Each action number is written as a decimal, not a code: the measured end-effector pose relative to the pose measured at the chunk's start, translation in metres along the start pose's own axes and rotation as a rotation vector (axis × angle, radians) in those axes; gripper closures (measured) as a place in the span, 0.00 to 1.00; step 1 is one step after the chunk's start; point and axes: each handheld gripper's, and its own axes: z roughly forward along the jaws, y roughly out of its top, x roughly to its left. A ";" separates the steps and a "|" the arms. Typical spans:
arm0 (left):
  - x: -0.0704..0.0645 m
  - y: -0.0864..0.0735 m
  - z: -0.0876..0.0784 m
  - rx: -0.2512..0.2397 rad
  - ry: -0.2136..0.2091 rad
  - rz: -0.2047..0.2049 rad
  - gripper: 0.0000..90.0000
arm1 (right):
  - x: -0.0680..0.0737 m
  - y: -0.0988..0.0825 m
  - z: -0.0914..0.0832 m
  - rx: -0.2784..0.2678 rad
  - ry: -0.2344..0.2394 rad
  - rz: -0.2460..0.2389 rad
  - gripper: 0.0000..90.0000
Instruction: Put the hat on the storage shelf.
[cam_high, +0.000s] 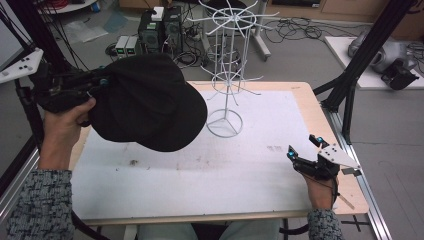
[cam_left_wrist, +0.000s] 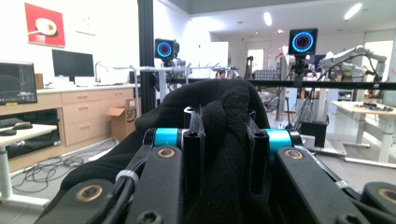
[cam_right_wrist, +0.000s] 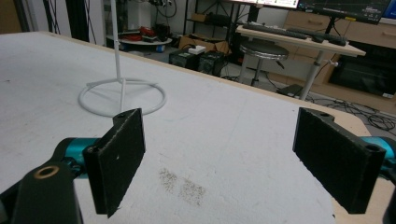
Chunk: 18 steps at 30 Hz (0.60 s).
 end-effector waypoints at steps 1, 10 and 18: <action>0.000 0.002 0.000 -0.002 -0.002 0.004 0.83 | 0.000 0.000 0.000 0.000 -0.001 -0.001 0.18; 0.003 0.024 0.006 -0.043 -0.013 0.026 0.83 | 0.000 0.000 0.001 0.001 0.002 -0.001 0.18; 0.005 0.038 0.013 -0.092 -0.037 0.028 0.83 | -0.001 0.000 0.001 -0.004 0.002 -0.005 0.18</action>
